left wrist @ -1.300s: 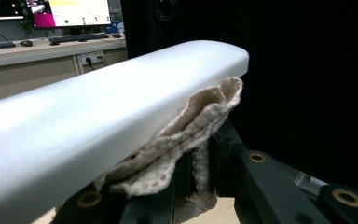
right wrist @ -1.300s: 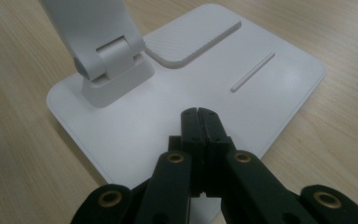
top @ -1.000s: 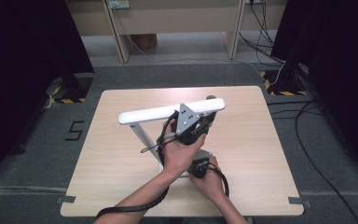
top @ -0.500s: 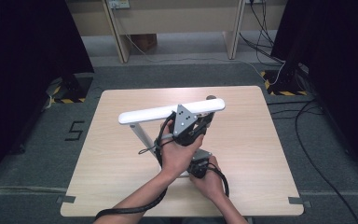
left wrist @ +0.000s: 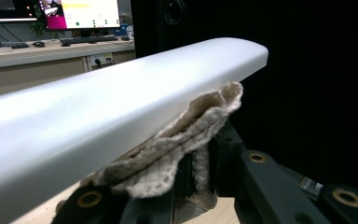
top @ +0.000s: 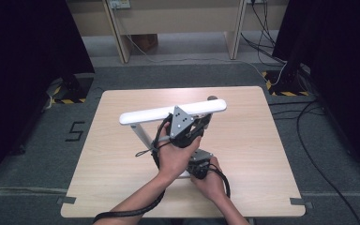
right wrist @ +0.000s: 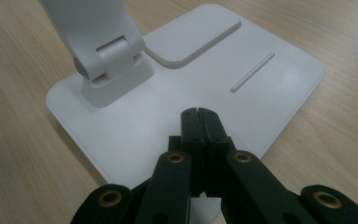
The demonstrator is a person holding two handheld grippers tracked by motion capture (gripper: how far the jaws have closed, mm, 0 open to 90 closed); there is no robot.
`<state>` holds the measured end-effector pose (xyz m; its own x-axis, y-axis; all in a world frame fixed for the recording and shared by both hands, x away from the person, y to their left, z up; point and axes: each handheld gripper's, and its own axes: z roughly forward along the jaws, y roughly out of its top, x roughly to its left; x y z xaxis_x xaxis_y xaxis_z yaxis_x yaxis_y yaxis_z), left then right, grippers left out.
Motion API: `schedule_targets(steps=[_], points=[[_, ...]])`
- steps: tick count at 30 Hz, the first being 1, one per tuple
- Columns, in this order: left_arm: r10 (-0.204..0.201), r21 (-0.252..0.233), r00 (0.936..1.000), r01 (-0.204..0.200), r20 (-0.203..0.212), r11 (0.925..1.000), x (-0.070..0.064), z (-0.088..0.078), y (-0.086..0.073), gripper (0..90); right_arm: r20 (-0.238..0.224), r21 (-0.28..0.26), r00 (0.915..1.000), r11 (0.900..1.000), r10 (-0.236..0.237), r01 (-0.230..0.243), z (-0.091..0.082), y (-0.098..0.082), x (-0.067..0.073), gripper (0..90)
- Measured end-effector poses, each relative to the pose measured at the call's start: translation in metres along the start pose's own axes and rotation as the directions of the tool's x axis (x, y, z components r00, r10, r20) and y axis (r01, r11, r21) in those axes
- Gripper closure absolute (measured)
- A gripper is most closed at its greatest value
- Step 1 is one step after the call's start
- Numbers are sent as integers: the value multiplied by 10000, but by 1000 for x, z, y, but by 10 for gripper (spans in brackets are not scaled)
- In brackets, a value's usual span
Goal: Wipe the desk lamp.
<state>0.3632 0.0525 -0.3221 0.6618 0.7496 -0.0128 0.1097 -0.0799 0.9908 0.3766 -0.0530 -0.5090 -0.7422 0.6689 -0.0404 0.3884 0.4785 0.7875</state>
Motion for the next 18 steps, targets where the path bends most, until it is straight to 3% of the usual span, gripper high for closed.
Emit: schedule_targets(steps=[18], points=[[-64,-14,9999,64,-151,10000,7,-9,-2,805,7,-10,10000,10000,2,-2,0,0,0,900]])
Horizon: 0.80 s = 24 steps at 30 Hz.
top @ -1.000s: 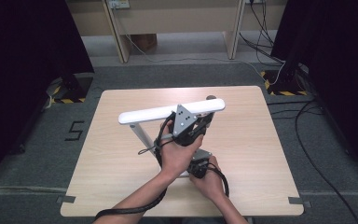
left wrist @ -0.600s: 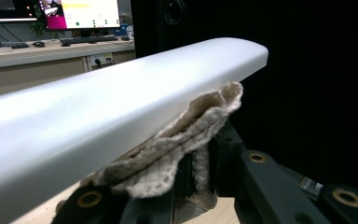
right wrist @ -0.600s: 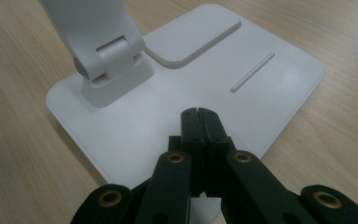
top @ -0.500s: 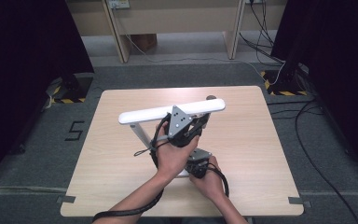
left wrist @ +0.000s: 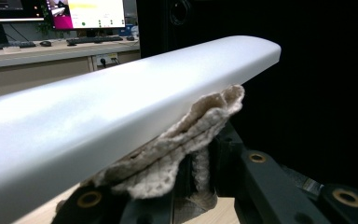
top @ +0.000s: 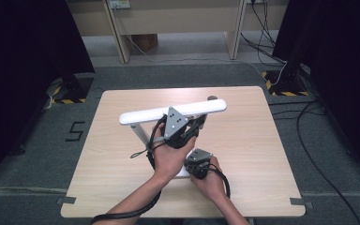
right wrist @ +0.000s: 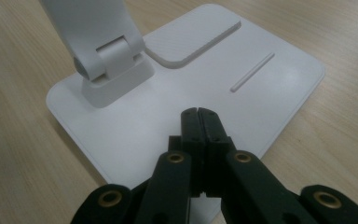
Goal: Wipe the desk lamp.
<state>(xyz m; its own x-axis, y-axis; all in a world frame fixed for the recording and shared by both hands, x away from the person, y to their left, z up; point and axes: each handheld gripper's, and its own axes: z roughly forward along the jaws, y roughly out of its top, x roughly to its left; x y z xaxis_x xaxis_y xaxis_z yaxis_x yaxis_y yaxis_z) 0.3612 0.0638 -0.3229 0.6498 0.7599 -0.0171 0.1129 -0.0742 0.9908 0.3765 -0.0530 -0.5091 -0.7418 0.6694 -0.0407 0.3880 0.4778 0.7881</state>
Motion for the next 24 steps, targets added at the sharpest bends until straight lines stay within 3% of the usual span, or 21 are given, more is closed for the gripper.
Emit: schedule_targets(steps=[24], points=[[-147,-49,9995,145,-292,9999,12,-13,-3,804,11,12,10000,10000,-14,14,0,0,0,900]])
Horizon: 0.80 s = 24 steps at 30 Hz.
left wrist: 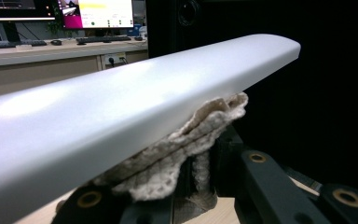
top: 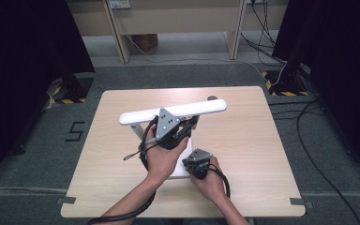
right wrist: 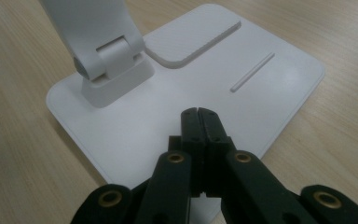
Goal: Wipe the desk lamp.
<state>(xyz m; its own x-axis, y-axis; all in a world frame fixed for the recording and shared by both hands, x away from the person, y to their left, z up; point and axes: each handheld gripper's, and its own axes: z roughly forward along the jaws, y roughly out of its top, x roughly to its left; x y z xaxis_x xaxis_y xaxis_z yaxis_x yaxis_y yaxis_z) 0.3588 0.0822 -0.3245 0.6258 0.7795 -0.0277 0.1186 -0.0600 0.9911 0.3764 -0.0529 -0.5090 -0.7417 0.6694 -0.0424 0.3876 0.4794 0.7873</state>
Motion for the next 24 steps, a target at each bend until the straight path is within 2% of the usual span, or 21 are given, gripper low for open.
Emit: schedule_targets(steps=[24], points=[[89,51,9995,-88,-314,9999,11,-14,-2,804,30,17,10000,10000,-11,11,0,0,0,900]])
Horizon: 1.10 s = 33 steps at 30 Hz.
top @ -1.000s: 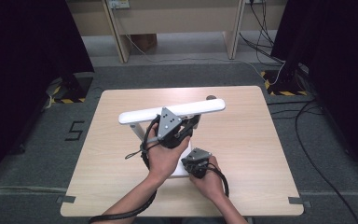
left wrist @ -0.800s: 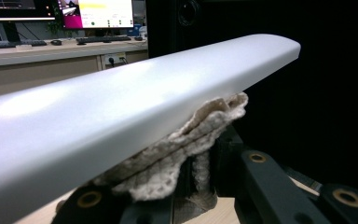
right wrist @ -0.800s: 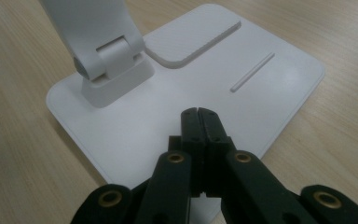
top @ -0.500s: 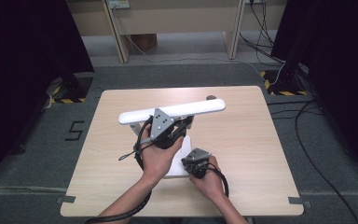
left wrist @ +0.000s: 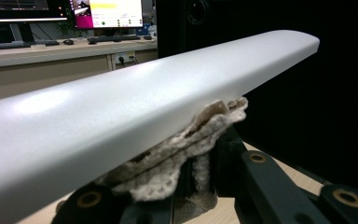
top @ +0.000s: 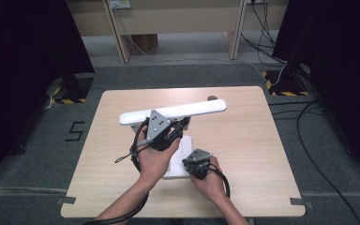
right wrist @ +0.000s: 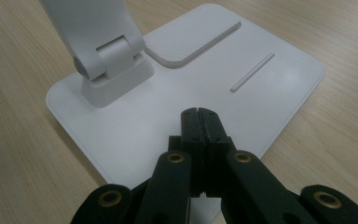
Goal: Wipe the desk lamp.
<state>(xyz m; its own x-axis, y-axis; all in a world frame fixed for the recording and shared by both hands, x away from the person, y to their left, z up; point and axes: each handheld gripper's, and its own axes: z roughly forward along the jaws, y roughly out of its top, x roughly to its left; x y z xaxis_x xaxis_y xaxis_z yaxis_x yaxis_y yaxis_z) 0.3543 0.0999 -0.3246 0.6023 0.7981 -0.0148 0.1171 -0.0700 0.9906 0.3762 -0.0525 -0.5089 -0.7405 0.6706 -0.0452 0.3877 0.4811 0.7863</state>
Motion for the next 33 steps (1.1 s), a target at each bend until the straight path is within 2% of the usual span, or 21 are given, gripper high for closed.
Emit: schedule_targets(steps=[33], points=[[-82,-38,9997,81,-247,10000,15,-17,-4,804,20,-2,10000,10000,-23,23,0,0,0,900]])
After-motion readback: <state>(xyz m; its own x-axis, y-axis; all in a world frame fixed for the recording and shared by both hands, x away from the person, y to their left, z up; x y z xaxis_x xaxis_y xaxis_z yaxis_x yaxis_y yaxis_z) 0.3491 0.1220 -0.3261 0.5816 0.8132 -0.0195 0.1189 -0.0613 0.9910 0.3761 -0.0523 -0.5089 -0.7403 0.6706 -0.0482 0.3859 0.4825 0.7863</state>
